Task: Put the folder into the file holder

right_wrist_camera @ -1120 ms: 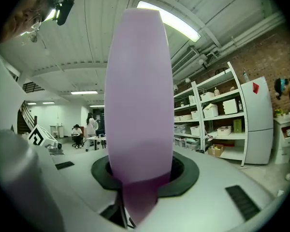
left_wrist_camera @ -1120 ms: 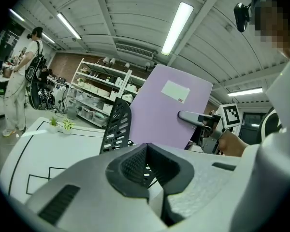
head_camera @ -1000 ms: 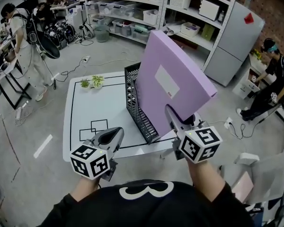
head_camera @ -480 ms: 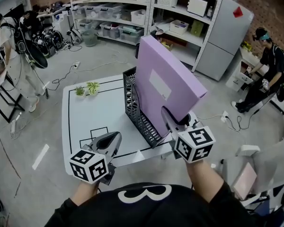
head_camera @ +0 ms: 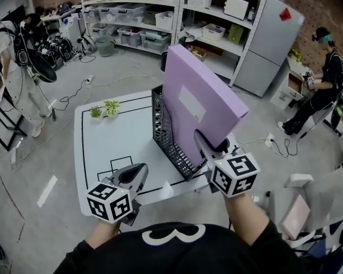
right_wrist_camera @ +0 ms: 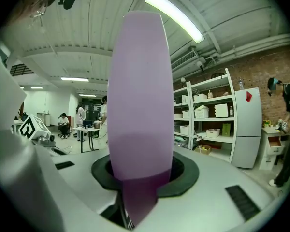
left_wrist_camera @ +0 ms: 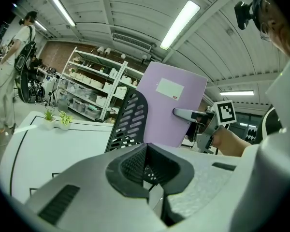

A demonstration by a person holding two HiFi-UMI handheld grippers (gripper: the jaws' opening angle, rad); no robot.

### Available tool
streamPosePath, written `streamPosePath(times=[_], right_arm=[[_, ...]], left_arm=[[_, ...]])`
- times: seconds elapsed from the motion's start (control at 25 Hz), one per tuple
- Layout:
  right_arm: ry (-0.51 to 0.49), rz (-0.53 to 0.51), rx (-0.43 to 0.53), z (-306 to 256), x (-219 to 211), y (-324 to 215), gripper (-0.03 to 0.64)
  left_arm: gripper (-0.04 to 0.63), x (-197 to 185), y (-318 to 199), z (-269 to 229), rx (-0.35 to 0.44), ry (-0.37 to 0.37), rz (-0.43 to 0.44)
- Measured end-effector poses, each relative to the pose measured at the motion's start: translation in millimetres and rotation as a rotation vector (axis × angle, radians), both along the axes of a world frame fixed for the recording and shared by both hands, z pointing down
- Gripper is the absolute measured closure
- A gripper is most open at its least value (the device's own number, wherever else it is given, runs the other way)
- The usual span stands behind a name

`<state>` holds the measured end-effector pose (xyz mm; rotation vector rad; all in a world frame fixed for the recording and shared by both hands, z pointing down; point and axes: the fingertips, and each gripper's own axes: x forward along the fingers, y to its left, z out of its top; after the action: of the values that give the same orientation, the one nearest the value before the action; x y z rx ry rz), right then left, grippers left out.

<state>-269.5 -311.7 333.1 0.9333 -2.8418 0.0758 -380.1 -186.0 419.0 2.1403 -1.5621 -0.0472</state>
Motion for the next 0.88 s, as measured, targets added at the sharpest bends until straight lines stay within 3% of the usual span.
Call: streamPosePath(times=[0.88], right_arm=[[0.108, 0.019, -0.059, 103, -3, -11, 0.476]], left_arm=[[0.591, -33, 7, 26, -0.046, 0.005, -0.043]])
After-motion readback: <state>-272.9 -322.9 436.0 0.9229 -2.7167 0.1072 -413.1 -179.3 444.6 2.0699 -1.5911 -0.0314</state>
